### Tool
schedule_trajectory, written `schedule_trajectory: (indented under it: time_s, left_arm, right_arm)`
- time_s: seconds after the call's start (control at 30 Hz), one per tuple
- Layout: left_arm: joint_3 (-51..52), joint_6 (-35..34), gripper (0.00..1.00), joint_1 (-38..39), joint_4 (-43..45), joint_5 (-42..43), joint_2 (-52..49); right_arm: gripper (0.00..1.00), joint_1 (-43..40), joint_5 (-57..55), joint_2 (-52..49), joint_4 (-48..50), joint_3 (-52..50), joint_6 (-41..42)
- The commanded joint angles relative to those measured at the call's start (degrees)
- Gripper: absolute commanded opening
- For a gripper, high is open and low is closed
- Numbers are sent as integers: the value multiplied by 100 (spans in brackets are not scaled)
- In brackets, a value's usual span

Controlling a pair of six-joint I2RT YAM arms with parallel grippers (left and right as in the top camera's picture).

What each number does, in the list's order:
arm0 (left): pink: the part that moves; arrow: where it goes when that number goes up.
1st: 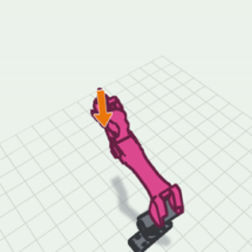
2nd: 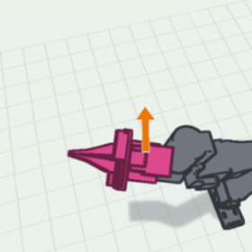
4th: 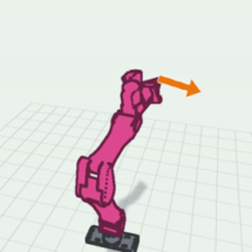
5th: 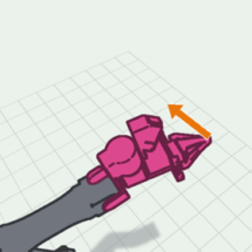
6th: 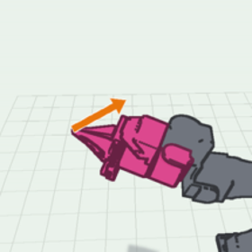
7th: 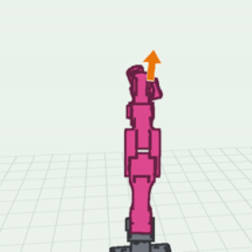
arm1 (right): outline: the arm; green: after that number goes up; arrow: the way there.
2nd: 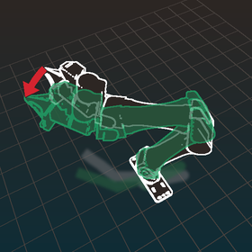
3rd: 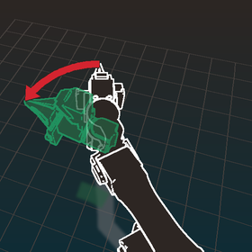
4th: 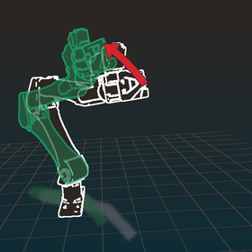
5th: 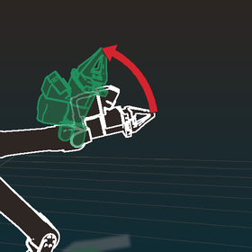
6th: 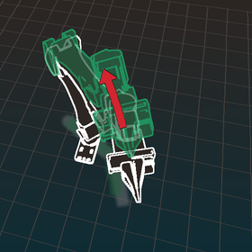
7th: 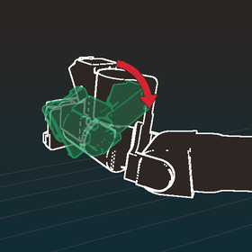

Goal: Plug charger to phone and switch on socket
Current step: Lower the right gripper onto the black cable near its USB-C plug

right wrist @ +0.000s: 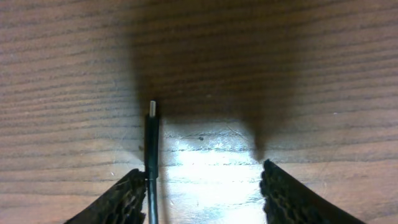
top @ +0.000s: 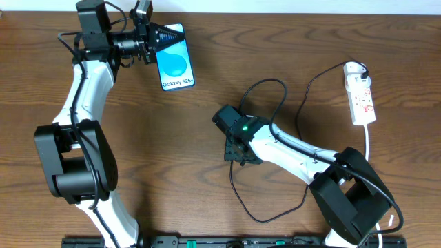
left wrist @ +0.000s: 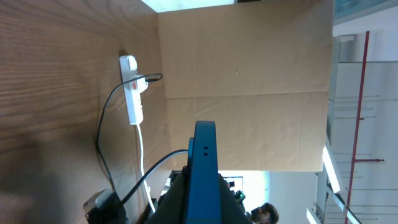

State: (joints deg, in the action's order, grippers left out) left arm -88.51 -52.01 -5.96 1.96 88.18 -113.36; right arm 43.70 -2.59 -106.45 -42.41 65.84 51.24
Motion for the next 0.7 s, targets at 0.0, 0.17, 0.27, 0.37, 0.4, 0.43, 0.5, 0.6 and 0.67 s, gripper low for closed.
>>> schedule_trajectory:
  time_s: [0.0, 0.17, 0.27, 0.37, 0.4, 0.43, 0.5, 0.6, 0.67]
  left_arm:
    - [11, 98, 7, -24, 31, 114, 181]
    - [11, 98, 7, -24, 31, 116, 181]
    - [11, 98, 7, -24, 31, 116, 181]
    - [11, 96, 7, -24, 31, 116, 181]
    - [11, 98, 8, -24, 31, 116, 181]
    - [11, 98, 7, -24, 31, 116, 181]
    - [11, 98, 7, -24, 31, 116, 181]
    - [11, 98, 7, -24, 31, 116, 181]
    - [11, 98, 7, -24, 31, 118, 181]
  right_arm:
    - [56, 33, -179, -39, -24, 94, 39]
    - [64, 33, -181, -39, 26, 94, 162]
    - [68, 33, -177, -39, 101, 94, 396]
    - [69, 33, -177, -39, 131, 94, 599]
    - [68, 33, -179, -39, 138, 94, 638]
    - [69, 33, -181, -39, 149, 94, 664]
    - [69, 33, -181, -39, 170, 94, 728]
    - [68, 33, -203, -61, 173, 94, 785]
    - [68, 33, -234, -116, 168, 94, 787]
